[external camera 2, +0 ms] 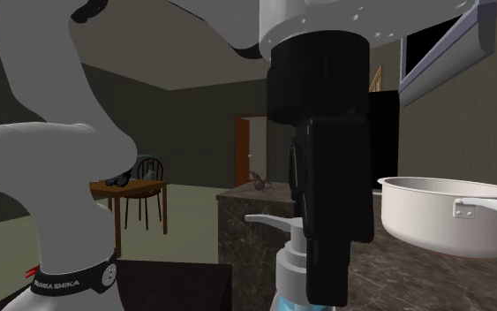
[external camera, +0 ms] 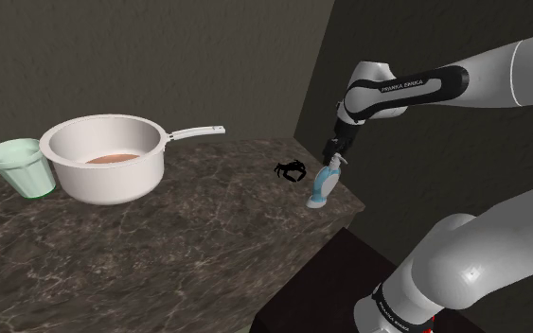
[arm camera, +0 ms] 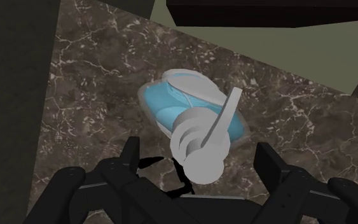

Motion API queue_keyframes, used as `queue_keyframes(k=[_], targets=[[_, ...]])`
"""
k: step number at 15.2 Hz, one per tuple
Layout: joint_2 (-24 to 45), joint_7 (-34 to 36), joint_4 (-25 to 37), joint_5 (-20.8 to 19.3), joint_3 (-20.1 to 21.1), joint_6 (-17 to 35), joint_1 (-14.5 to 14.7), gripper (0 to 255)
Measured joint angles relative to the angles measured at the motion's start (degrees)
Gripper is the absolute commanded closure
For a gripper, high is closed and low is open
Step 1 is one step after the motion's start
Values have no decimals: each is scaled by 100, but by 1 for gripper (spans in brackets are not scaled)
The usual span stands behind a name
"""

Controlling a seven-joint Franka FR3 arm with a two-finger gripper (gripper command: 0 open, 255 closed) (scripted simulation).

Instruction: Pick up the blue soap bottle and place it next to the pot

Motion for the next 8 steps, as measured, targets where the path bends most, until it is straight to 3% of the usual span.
queue_keyframes(k=[4,5,8], targets=[[4,4,-12,0,1,18,1,0],[4,4,-12,0,1,18,1,255],[3,4,-9,-1,0,19,1,255]])
